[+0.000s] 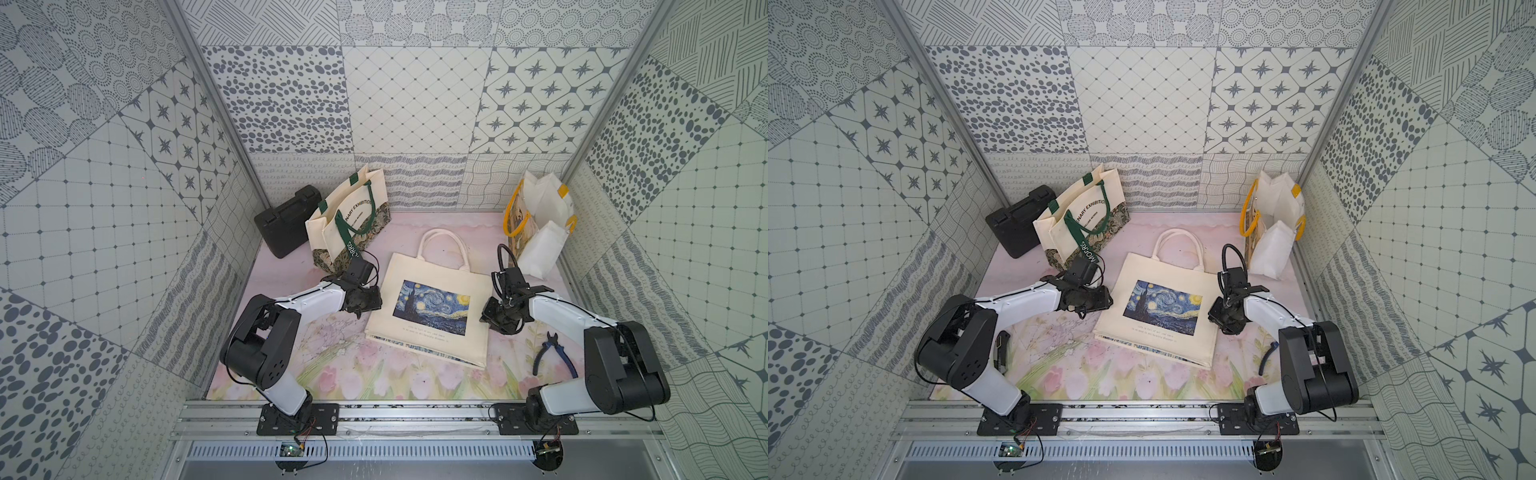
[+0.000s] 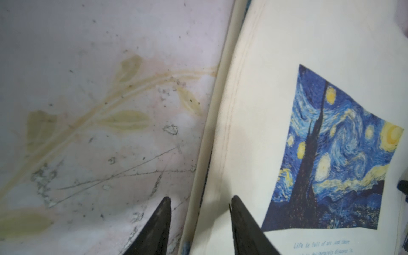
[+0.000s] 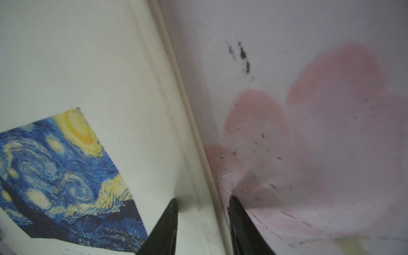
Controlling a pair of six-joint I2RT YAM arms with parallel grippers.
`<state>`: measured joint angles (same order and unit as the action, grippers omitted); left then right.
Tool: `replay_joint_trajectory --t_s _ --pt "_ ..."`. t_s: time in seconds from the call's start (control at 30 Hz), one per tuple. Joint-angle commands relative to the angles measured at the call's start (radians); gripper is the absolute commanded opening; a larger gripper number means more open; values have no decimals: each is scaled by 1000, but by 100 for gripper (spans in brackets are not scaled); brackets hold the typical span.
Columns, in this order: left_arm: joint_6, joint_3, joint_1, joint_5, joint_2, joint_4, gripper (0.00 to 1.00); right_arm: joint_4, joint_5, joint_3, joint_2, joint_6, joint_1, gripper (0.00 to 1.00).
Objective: Put away the canvas bag
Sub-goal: Adjust the canvas bag at the center of the board.
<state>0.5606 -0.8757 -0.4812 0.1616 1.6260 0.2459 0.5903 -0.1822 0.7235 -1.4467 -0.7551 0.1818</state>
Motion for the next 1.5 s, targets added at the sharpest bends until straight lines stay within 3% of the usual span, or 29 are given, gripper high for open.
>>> replay_joint_trajectory --t_s 0.0,0.3,0.57,0.83,1.1,1.47 --pt "45 31 6 47 7 -80 46 -70 -40 -13 -36 -16 -2 40" --pt "129 166 1 105 -28 -176 43 -107 -67 -14 -88 -10 -1 40" --pt "194 332 -39 107 -234 -176 43 -102 -67 35 -128 -1 1 40" --pt "223 404 -86 60 -406 -87 42 -100 -69 65 -158 0 7 39" --pt "243 442 -106 30 -449 -79 42 -104 -66 74 -170 -22 53 39" --pt "191 369 -106 -13 -394 -33 44 -104 -68 26 -109 -68 99 39"
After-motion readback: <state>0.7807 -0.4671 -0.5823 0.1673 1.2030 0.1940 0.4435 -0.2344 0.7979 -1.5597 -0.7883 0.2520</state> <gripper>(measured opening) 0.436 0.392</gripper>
